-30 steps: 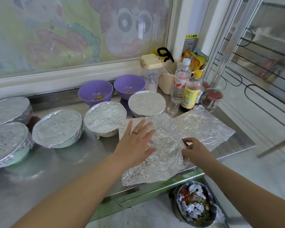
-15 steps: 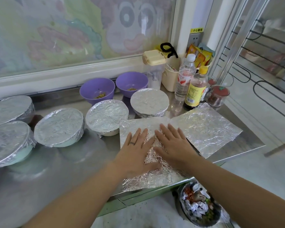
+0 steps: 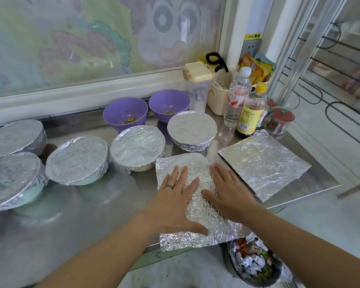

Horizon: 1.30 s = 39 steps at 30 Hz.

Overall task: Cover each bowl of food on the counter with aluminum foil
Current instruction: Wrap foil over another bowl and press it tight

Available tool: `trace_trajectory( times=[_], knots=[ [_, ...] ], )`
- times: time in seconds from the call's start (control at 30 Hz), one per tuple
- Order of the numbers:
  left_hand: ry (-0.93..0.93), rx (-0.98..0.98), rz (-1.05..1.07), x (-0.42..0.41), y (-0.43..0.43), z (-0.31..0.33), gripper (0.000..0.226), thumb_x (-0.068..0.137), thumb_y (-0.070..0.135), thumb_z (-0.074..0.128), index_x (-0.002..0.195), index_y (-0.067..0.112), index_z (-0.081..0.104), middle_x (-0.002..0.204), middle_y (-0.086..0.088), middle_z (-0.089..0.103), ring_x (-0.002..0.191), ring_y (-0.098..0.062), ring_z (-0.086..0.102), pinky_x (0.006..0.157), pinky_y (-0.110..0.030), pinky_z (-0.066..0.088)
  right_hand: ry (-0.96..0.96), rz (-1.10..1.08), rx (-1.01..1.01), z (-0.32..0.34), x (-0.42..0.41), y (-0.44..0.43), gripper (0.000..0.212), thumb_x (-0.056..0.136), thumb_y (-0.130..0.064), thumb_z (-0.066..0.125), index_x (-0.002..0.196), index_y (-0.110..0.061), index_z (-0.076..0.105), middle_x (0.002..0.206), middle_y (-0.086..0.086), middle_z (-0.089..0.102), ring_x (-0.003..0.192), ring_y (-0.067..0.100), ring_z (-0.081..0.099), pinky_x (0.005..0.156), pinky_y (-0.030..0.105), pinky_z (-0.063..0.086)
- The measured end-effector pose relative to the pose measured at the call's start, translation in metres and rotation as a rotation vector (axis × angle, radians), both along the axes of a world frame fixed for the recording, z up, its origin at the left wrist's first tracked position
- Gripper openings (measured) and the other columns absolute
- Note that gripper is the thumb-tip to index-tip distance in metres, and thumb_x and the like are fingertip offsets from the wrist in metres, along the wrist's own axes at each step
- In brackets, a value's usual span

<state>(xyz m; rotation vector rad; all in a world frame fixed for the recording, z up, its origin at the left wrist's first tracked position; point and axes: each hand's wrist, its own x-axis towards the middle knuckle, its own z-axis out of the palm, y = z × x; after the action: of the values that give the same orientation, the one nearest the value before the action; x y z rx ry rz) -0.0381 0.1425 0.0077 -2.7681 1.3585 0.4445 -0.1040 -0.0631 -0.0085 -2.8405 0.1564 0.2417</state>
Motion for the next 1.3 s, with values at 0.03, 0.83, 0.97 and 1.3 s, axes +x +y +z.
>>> trace_trajectory(
  times=[0.03,0.83,0.97,1.3],
  knots=[
    [-0.003,0.01,-0.006,0.0,0.0,0.001,0.135,0.054,0.105,0.031,0.155,0.031,-0.02,0.156,-0.008,-0.04,0.139,-0.028,-0.045,0.122,-0.053,-0.007,-0.007,0.001,-0.047,0.0,0.003,0.0,0.106,0.079,-0.085,-0.008,0.161,-0.019,-0.005,0.17,0.002,-0.005,0.156,0.021,-0.004,0.127,0.045,0.008],
    [0.026,0.01,0.027,-0.006,-0.004,0.01,0.14,0.055,0.103,0.035,0.157,0.022,-0.015,0.157,-0.01,-0.037,0.138,-0.029,-0.045,0.121,-0.053,-0.012,-0.022,0.252,0.221,0.022,0.113,0.011,0.033,0.104,-0.042,0.045,0.107,-0.024,0.073,0.102,-0.006,0.071,0.092,0.014,0.065,0.083,0.038,0.053],
    [0.038,0.016,0.037,-0.007,-0.004,0.013,0.139,0.056,0.101,0.038,0.157,0.023,-0.016,0.157,-0.01,-0.036,0.138,-0.03,-0.044,0.113,-0.047,-0.025,0.124,0.227,0.239,0.022,0.124,0.017,0.036,0.104,-0.038,0.05,0.092,-0.014,0.074,0.086,0.003,0.071,0.083,0.021,0.065,0.082,0.044,0.054],
    [0.019,0.044,0.031,-0.006,-0.005,0.013,0.138,0.056,0.104,0.033,0.156,0.022,-0.017,0.157,-0.011,-0.038,0.137,-0.031,-0.046,0.118,-0.053,-0.018,0.039,-0.055,0.339,0.03,0.111,0.015,0.046,0.106,-0.043,0.036,0.1,-0.012,0.07,0.093,0.005,0.07,0.082,0.025,0.064,0.082,0.045,0.055]
  ],
)
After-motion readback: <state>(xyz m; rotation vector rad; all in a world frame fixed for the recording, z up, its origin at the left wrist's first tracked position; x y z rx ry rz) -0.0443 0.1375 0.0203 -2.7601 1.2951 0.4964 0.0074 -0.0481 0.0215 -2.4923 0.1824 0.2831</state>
